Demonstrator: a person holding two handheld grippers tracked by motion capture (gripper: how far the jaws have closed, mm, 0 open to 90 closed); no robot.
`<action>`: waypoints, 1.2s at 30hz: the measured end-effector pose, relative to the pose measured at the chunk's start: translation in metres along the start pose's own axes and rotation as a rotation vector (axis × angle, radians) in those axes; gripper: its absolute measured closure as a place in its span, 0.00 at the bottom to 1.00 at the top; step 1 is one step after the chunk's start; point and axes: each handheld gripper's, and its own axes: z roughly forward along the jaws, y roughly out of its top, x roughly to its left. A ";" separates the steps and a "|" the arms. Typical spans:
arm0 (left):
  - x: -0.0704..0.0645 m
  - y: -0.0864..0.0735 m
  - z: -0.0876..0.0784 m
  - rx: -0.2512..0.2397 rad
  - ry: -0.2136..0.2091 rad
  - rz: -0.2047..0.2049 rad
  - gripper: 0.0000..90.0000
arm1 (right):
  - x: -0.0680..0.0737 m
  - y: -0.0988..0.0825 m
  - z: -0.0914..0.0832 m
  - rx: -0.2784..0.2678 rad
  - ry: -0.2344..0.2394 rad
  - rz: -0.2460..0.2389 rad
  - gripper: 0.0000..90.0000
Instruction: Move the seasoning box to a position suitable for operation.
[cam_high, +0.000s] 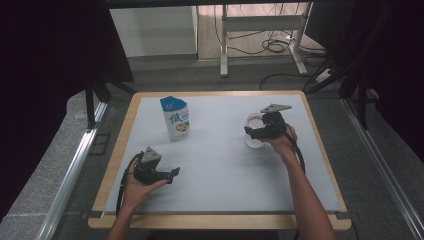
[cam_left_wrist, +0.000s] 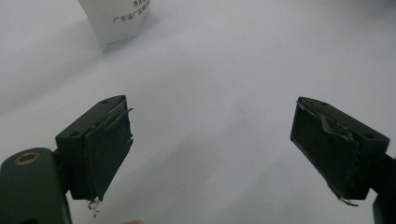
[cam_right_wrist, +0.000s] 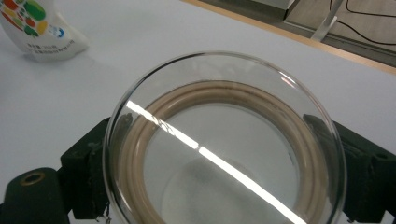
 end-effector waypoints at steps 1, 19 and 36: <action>0.000 0.000 0.000 0.001 0.000 -0.001 0.14 | 0.000 0.001 -0.003 -0.005 0.002 0.003 0.13; -0.002 0.001 0.002 0.001 -0.014 -0.002 0.14 | 0.030 -0.018 -0.049 -0.003 0.037 -0.029 0.13; -0.006 0.001 0.006 0.013 -0.022 0.006 0.14 | 0.062 -0.044 -0.058 -0.008 -0.005 0.061 0.13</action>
